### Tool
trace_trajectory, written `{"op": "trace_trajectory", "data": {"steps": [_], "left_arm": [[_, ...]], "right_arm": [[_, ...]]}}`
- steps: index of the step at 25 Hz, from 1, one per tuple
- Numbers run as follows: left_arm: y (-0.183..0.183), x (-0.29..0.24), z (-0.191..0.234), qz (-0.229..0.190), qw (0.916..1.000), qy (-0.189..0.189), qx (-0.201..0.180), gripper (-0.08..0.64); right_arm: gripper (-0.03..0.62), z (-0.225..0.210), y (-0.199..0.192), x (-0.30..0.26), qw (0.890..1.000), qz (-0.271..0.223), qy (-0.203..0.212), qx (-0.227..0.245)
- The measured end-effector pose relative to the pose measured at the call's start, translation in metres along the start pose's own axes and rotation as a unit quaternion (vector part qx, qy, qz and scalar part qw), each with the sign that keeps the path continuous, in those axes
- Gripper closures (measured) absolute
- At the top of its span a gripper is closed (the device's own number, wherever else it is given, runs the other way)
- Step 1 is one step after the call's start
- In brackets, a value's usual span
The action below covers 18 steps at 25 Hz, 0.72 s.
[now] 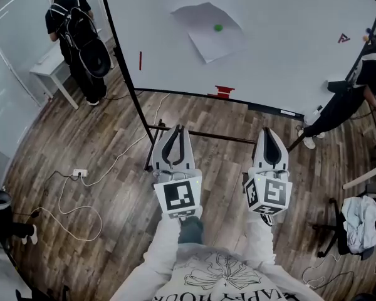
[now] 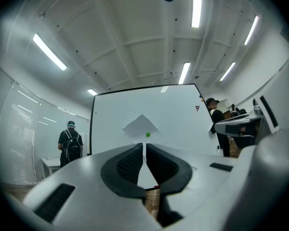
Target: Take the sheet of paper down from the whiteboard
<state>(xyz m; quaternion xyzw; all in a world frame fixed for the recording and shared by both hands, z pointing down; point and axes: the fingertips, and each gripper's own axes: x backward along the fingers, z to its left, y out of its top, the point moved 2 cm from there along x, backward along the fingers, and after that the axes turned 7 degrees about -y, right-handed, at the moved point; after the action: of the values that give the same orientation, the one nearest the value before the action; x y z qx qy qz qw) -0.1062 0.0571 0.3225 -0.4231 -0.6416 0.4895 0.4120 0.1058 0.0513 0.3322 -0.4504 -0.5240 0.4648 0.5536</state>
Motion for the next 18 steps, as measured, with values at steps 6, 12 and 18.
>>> {"op": "trace_trajectory", "data": {"steps": [6,12,18], "left_arm": [[0.006,-0.088,0.045,-0.013,0.9997,-0.020,-0.009,0.538],[0.002,-0.152,0.072,-0.029,0.9989,-0.035,-0.015,0.538],[-0.014,-0.196,0.076,-0.026,0.9982,-0.052,-0.012,0.538]], "right_arm": [[0.589,0.016,0.010,-0.090,1.000,-0.009,-0.016,0.010],[0.584,0.023,0.007,-0.154,0.999,-0.011,-0.035,0.020],[0.535,0.029,-0.010,-0.190,0.999,0.006,-0.026,0.031]]}}
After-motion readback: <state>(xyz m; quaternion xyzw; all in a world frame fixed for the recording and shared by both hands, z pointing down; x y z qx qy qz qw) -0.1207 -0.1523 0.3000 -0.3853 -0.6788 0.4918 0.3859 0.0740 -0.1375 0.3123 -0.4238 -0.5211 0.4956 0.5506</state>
